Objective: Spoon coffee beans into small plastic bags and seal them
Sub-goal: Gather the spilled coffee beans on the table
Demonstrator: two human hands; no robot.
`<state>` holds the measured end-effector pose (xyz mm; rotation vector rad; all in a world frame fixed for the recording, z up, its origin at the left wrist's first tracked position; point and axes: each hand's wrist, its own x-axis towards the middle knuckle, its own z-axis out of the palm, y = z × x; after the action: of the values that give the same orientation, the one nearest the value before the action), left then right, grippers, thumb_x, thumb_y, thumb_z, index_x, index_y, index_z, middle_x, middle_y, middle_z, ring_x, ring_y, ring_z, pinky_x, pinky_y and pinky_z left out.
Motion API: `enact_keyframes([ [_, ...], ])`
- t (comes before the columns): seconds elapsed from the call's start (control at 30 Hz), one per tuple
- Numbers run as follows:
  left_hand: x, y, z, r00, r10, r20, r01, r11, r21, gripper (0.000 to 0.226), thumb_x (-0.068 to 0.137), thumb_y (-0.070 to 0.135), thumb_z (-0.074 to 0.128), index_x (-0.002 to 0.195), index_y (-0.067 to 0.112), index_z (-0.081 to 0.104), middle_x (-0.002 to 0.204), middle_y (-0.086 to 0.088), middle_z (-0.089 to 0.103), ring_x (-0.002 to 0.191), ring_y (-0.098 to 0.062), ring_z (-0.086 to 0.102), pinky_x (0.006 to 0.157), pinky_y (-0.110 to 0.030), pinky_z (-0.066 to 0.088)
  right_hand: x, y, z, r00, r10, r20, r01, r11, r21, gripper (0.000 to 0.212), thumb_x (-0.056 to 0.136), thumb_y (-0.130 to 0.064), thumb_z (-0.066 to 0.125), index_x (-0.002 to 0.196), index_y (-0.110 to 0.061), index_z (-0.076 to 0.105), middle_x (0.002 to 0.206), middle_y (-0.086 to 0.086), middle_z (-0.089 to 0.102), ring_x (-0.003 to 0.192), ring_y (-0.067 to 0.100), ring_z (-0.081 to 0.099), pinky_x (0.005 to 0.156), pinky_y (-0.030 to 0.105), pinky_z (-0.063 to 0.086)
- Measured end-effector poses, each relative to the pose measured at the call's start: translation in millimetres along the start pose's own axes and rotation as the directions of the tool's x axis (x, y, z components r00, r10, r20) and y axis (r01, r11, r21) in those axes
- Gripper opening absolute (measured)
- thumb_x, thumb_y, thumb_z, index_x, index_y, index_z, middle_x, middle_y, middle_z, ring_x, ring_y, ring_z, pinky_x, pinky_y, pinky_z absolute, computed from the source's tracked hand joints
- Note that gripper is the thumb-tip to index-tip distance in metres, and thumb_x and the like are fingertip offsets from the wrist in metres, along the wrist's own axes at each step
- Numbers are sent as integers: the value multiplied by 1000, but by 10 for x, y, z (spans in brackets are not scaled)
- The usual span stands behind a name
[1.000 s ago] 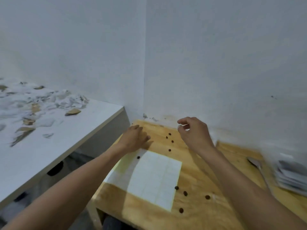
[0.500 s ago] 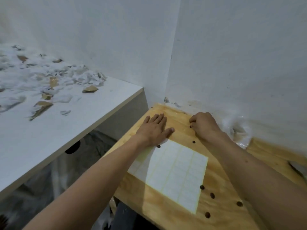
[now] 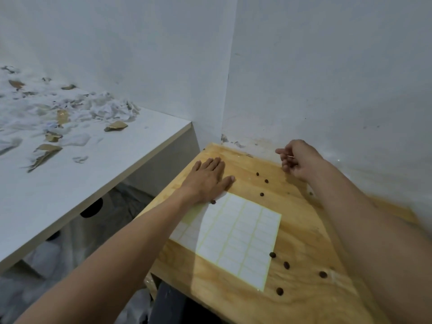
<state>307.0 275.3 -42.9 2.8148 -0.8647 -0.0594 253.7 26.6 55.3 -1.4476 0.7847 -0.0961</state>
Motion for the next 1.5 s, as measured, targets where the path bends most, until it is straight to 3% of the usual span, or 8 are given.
enact_keyframes([
  [0.13, 2, -1, -2, 1000, -1, -3, 1, 1000, 12, 80, 101, 67, 16, 163, 16, 14, 172, -4, 6, 158, -20, 3, 126, -45, 1, 60, 128, -169, 965, -232, -119, 115, 789, -604, 15, 89, -20, 63, 90, -5, 62, 76, 7, 54, 58, 20, 46, 51, 28, 36],
  [0.27, 11, -11, 13, 1000, 8, -10, -8, 1000, 14, 80, 101, 67, 16, 162, 16, 17, 172, -4, 8, 158, -21, 4, 125, -46, 2, 135, 280, -305, 892, -427, -151, 135, 569, -811, 25, 87, -18, 65, 68, -9, 51, 65, 7, 52, 59, 27, 53, 50, 26, 35],
  [0.8, -7, 8, -3, 1000, 0, -14, 0, 1000, 8, 80, 101, 67, 17, 162, 16, 15, 172, -3, 7, 157, -19, 4, 125, -43, 0, 178, 390, -196, 893, -417, -168, 136, 608, -783, 24, 88, -25, 69, 78, -3, 66, 78, 10, 66, 69, 29, 63, 59, 30, 46],
  [0.9, -7, 6, -6, 1000, -9, -13, 9, 1000, 10, 79, 101, 67, 17, 163, 17, 15, 172, -3, 7, 158, -19, 4, 126, -44, 0, 103, 261, -204, 995, -75, -67, 55, 964, -260, 15, 86, -18, 51, 74, -11, 53, 65, 3, 50, 45, 15, 41, 40, 22, 30],
  [1.0, -10, 13, -7, 1000, -11, -14, 11, 1000, 9, 78, 102, 67, 18, 163, 17, 15, 172, -2, 7, 158, -19, 4, 126, -44, 1, 53, 195, -231, 980, 163, 116, -179, 972, 152, 17, 80, -9, 34, 74, -11, 50, 59, 5, 50, 34, 13, 34, 33, 16, 23],
  [1.13, -17, 21, -14, 1000, -11, -11, 11, 1000, 10, 78, 102, 66, 17, 163, 17, 14, 172, -3, 7, 158, -19, 4, 126, -44, 1, -64, 279, -169, 990, 73, 120, -63, 994, -84, 24, 91, -25, 47, 74, -10, 55, 64, 4, 51, 42, 13, 35, 34, 18, 26],
  [1.23, -18, 19, -12, 1000, -10, -12, 10, 1000, 10, 79, 101, 67, 17, 163, 17, 14, 172, -3, 6, 158, -19, 3, 126, -44, 0, -122, 477, -146, 960, -247, 128, 277, 796, -538, 30, 86, -45, 72, 77, -16, 73, 76, -5, 65, 62, 11, 56, 53, 24, 39],
  [1.5, -9, 6, 1, 1000, -15, -16, 15, 1000, 3, 80, 101, 68, 17, 163, 17, 14, 172, -2, 6, 158, -18, 3, 125, -43, 0, -134, 671, -53, 887, -412, 210, 448, 650, -614, 12, 80, -37, 86, 82, -26, 81, 86, -17, 62, 93, 9, 58, 67, 25, 40],
])
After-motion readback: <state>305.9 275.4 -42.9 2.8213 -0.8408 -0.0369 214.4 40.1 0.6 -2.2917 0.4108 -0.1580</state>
